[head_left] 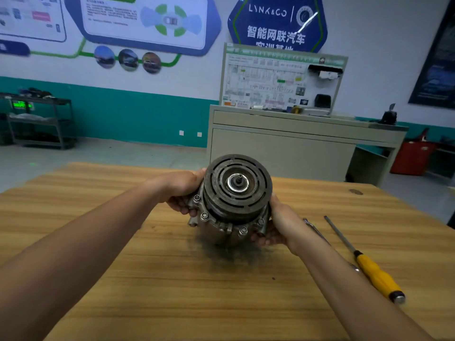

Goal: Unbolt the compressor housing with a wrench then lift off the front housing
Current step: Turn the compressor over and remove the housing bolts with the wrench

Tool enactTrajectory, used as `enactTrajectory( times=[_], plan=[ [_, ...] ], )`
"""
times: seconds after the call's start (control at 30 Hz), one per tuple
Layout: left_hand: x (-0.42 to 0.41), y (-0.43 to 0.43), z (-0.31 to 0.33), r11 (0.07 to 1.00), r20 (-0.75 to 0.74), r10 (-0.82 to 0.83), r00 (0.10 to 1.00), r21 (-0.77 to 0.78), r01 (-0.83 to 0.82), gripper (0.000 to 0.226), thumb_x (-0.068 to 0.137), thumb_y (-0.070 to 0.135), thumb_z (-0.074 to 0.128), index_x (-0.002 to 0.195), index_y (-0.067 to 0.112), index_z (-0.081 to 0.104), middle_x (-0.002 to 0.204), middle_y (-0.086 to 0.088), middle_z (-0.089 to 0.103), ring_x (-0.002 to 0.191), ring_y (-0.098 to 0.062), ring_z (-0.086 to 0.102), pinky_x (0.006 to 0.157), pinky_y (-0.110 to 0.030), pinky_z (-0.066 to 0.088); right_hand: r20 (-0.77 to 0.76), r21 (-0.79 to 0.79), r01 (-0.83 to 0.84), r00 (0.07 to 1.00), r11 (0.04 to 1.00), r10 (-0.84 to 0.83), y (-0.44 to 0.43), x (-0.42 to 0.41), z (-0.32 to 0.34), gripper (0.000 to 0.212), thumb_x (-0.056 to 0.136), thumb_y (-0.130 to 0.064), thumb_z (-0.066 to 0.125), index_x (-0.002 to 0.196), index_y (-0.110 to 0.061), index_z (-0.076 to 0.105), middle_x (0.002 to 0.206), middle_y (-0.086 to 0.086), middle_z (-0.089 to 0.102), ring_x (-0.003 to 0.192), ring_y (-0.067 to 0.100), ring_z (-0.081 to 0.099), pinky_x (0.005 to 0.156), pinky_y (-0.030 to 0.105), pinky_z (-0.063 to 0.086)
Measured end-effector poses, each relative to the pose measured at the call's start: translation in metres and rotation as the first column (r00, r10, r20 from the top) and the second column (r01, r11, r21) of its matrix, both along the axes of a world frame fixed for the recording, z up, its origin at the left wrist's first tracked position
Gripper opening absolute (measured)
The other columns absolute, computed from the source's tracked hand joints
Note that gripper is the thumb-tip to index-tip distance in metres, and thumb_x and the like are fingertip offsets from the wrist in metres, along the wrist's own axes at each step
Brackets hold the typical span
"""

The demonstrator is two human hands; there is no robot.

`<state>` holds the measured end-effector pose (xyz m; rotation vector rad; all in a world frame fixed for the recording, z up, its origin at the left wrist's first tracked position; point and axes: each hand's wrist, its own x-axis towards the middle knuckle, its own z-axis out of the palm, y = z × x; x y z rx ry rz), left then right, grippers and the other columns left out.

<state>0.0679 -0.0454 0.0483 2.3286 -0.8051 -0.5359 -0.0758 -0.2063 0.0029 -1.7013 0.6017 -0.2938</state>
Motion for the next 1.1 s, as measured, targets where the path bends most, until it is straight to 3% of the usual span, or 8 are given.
enactTrajectory(
  times=[0.17, 0.37, 0.67, 0.87, 1.0, 1.1],
  plan=[
    [0.005, -0.004, -0.001, 0.999, -0.063, 0.031, 0.998, 0.010, -0.030, 0.067, 0.100, 0.049, 0.015, 0.066, 0.013, 0.059, 0.049, 0.001, 0.058, 0.037, -0.008, 0.047, 0.041, -0.015, 0.034, -0.027, 0.076, 0.029, 0.999, 0.997, -0.027, -0.004, 0.003, 0.000, 0.059, 0.099, -0.048, 0.019, 0.087, -0.007, 0.060, 0.050, 0.012, 0.063, 0.035, 0.017, 0.055, 0.033, 0.016, 0.039],
    [0.021, -0.003, -0.017, 0.972, -0.138, 0.197, 0.971, -0.103, -0.211, 0.054, 0.102, 0.037, 0.026, 0.070, 0.011, 0.061, 0.046, 0.003, 0.057, 0.037, -0.007, 0.048, 0.042, -0.018, 0.038, -0.061, 0.104, 0.090, 0.995, 0.991, -0.084, -0.004, 0.030, 0.004, 0.053, 0.098, -0.049, 0.028, 0.084, -0.006, 0.056, 0.042, 0.006, 0.058, 0.033, 0.013, 0.052, 0.036, 0.018, 0.037],
    [0.021, -0.006, -0.035, 0.914, -0.248, 0.235, 0.940, -0.272, -0.301, 0.051, 0.101, 0.041, 0.027, 0.071, 0.012, 0.056, 0.041, 0.005, 0.053, 0.033, -0.006, 0.047, 0.039, -0.015, 0.039, -0.056, 0.050, 0.115, 0.992, 0.992, -0.112, -0.007, 0.041, -0.003, 0.055, 0.097, -0.050, 0.027, 0.093, -0.005, 0.058, 0.039, 0.003, 0.054, 0.031, 0.011, 0.048, 0.036, 0.018, 0.034],
    [0.021, -0.010, -0.048, 0.855, -0.336, 0.220, 0.916, -0.387, -0.347, 0.048, 0.098, 0.045, 0.031, 0.065, 0.016, 0.048, 0.041, 0.007, 0.044, 0.035, -0.007, 0.038, 0.038, -0.017, 0.033, -0.020, -0.032, 0.139, 0.990, 0.990, -0.140, -0.004, 0.039, -0.007, 0.051, 0.098, -0.049, 0.024, 0.108, -0.008, 0.053, 0.048, 0.005, 0.055, 0.033, 0.011, 0.047, 0.036, 0.018, 0.034],
    [0.024, -0.013, -0.054, 0.837, -0.363, 0.226, 0.904, -0.403, -0.371, 0.048, 0.097, 0.047, 0.033, 0.064, 0.016, 0.048, 0.042, 0.005, 0.045, 0.038, -0.010, 0.038, 0.040, -0.019, 0.033, 0.044, -0.150, 0.196, 0.981, 0.969, -0.191, 0.002, 0.037, -0.015, 0.044, 0.097, -0.052, 0.020, 0.087, -0.018, 0.046, 0.050, 0.004, 0.056, 0.035, 0.011, 0.050, 0.037, 0.020, 0.037],
    [0.027, -0.016, -0.058, 0.814, -0.227, 0.313, 0.922, -0.436, -0.384, 0.044, 0.096, 0.044, 0.037, 0.070, 0.013, 0.052, 0.058, -0.002, 0.055, 0.053, -0.015, 0.048, 0.052, -0.025, 0.038, 0.100, -0.172, 0.233, 0.971, 0.957, -0.218, 0.007, 0.039, -0.022, 0.049, 0.097, -0.052, 0.019, 0.076, -0.020, 0.049, 0.050, 0.003, 0.056, 0.037, 0.011, 0.051, 0.038, 0.022, 0.039]
  ],
)
